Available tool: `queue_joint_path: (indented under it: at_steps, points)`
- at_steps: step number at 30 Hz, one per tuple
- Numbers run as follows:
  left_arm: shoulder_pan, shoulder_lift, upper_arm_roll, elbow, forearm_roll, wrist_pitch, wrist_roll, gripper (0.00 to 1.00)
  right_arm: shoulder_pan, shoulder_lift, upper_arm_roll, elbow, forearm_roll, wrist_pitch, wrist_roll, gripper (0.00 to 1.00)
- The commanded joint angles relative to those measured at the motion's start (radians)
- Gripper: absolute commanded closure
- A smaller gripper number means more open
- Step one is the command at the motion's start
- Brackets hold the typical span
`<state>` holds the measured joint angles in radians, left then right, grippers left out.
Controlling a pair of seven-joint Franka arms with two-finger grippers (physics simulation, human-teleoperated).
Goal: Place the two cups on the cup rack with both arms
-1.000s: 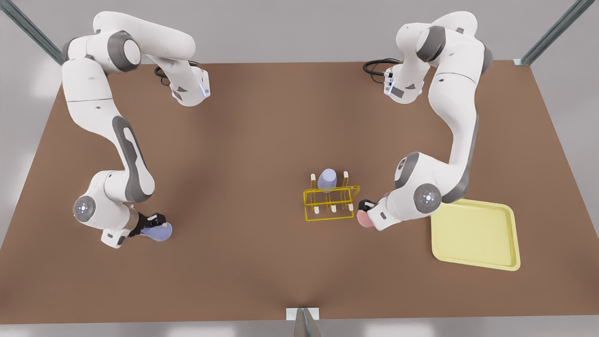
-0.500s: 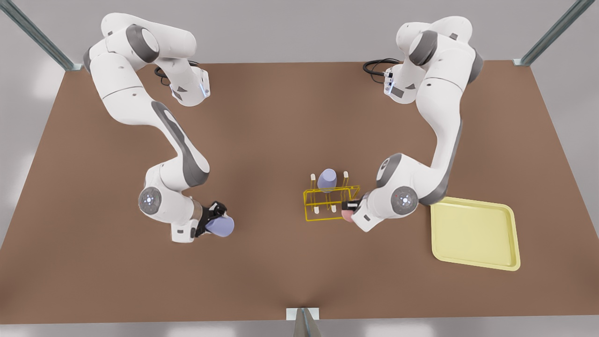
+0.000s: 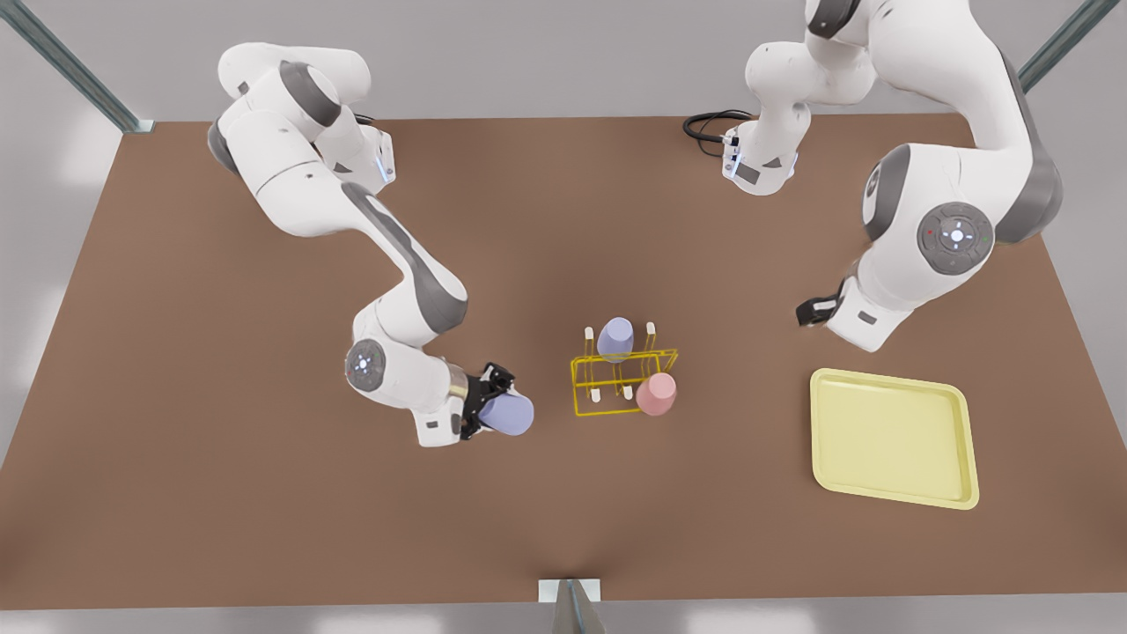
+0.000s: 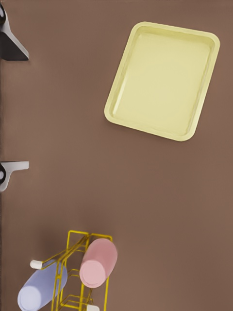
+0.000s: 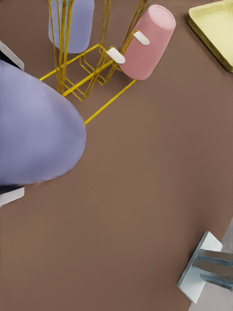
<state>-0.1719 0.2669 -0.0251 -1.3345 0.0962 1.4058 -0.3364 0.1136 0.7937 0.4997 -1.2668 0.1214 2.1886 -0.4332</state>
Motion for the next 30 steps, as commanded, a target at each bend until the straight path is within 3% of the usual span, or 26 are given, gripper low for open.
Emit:
queue_joint_path:
  at_steps: [1,30]
  points:
    - [0.028,-0.005,0.01,-0.008,-0.006,-0.05,0.441,0.0,0.02,0.015,0.0,0.02,0.029,0.01,0.001,0.13]
    - [0.054,-0.003,0.005,-0.009,-0.01,-0.111,0.45,0.0,0.189,0.131,0.014,0.118,0.057,0.105,-0.001,0.13]
